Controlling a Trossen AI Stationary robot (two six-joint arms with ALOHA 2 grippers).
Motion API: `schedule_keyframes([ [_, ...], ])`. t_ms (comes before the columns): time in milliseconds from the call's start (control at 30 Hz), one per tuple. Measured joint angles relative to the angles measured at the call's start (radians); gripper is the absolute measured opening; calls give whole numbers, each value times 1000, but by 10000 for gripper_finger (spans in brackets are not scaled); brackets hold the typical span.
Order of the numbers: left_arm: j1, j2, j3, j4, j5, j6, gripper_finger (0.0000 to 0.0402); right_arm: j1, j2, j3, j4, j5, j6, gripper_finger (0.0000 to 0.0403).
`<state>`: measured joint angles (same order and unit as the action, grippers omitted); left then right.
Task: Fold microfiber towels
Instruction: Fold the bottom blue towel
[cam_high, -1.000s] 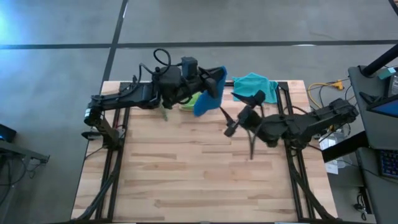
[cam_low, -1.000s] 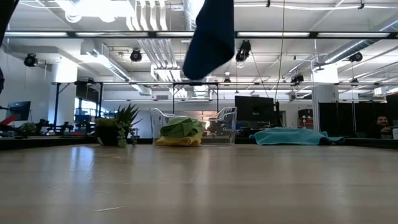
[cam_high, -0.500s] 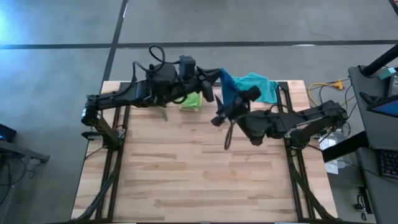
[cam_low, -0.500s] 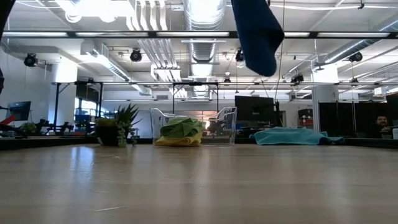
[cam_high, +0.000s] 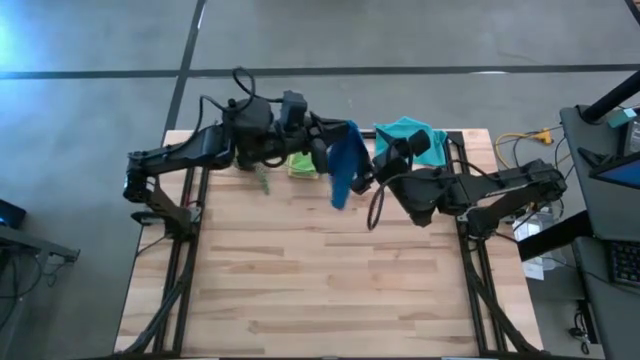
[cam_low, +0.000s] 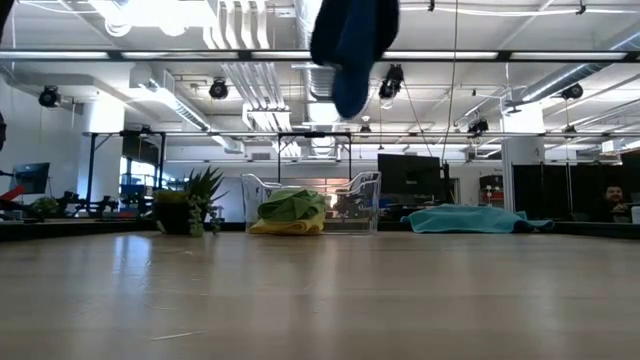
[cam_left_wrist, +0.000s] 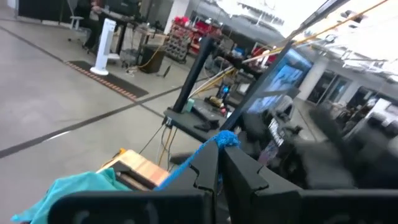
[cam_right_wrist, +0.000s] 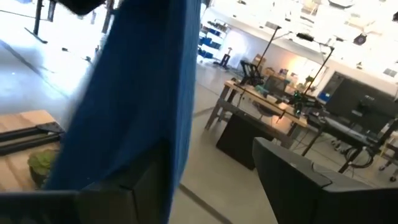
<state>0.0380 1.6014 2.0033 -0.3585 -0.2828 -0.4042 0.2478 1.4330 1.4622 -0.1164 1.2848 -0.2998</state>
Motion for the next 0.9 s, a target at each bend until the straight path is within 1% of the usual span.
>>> schedule_keyframes([
  [167, 0, -37, 0, 9, 28, 1, 0, 0, 2, -1, -125, -20, 153, 224],
  [300, 0, -57, 0, 9, 67, 2, 0, 0, 2, -2, -206, -131, 250, 224],
  [433, 2, -68, 0, 8, 110, 2, 0, -8, 3, -5, -222, -218, 266, 224],
  [567, 2, -69, 0, 0, 179, 1, 0, -19, 3, -6, -226, -310, 266, 224],
  [700, 2, -69, 0, 3, 205, -7, 0, -34, 3, -6, -228, -423, 283, 224],
  [800, 2, -69, 0, 2, 207, -8, 0, -40, 5, -6, -249, -432, 323, 220],
  [900, 2, -72, 0, 2, 208, -8, 0, -44, 5, -7, -291, -432, 362, 205],
])
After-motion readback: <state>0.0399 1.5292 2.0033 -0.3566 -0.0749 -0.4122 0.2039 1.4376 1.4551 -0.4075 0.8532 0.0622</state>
